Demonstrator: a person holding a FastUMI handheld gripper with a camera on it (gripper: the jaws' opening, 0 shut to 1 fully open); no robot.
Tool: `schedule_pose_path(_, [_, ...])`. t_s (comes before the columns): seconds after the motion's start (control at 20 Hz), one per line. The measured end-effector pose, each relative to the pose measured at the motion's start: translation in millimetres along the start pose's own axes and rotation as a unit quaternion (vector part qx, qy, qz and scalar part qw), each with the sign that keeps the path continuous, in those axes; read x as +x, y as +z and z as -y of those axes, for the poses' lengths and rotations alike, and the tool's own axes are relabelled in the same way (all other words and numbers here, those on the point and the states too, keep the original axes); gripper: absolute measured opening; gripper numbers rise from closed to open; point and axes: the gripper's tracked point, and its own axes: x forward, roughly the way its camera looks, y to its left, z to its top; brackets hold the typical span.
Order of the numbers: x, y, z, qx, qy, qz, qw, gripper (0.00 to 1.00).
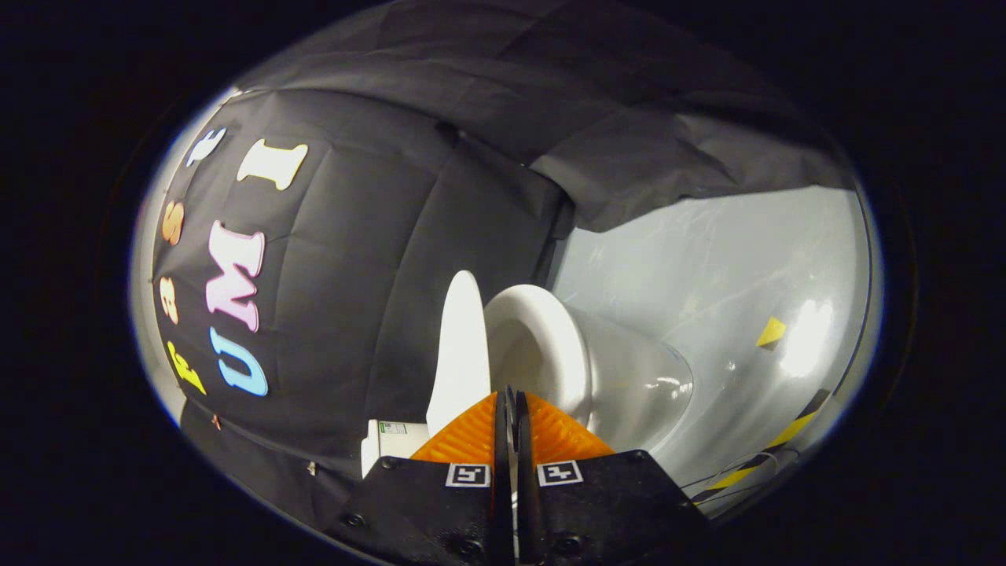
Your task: Open the toilet lid.
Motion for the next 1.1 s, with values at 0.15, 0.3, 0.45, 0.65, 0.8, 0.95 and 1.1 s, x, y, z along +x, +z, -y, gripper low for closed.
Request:
schedule_pose_path(0.15, [-18,0,-46,-0.045,0.011,0.015,0.999,0.08])
schedule_pose_path(0.3, [-36,-4,-86,-0.097,0.014,0.027,0.995,0.08])
schedule_pose_path(0.45, [-52,-18,-133,-0.144,0.026,0.041,0.988,0.08])
schedule_pose_path(0.65, [-65,-41,-180,-0.211,0.032,0.053,0.976,0.08])
schedule_pose_path(0.8, [-73,-58,-213,-0.25,0.038,0.06,0.966,0.08])
schedule_pose_path(0.95, [-79,-77,-239,-0.276,0.045,0.068,0.958,0.09])
schedule_pose_path(1.1, [-82,-98,-265,-0.308,0.051,0.075,0.947,0.1])
